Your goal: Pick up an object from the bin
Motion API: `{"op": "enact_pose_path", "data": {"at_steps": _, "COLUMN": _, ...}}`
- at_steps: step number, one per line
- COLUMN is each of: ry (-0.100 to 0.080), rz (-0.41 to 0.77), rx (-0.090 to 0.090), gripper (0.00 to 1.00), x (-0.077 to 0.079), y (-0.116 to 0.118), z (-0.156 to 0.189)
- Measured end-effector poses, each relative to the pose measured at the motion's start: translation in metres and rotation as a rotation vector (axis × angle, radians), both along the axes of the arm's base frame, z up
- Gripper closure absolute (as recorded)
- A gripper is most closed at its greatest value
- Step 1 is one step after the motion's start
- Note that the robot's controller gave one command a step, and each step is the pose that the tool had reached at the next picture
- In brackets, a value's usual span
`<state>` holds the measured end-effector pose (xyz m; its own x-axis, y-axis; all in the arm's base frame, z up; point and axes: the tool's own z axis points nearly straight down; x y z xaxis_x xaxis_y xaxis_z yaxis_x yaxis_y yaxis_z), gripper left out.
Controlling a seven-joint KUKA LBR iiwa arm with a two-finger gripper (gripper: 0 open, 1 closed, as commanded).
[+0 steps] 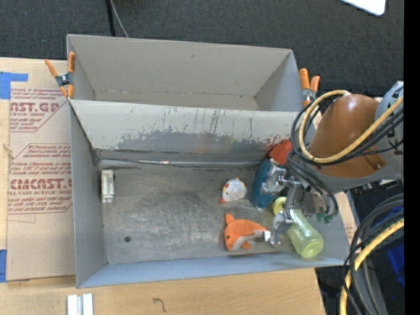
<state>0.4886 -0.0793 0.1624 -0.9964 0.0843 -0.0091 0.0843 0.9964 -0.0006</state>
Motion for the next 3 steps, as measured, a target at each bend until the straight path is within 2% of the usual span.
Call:
{"op": "enact_pose_path", "data": {"at_steps": 1, "ry": 0.004, "rz": 0.012, "rx": 0.001, "gripper": 1.0, "x": 0.005, "y": 0.019, "z": -0.091}}
{"op": "enact_pose_path", "data": {"at_steps": 2, "ry": 0.004, "rz": 0.012, "rx": 0.001, "gripper": 1.0, "x": 0.005, "y": 0.019, "z": -0.091}}
{"op": "enact_pose_path", "data": {"at_steps": 3, "ry": 0.008, "rz": -0.06, "rx": 0.002, "gripper": 1.0, "x": 0.005, "y": 0.019, "z": 0.041}}
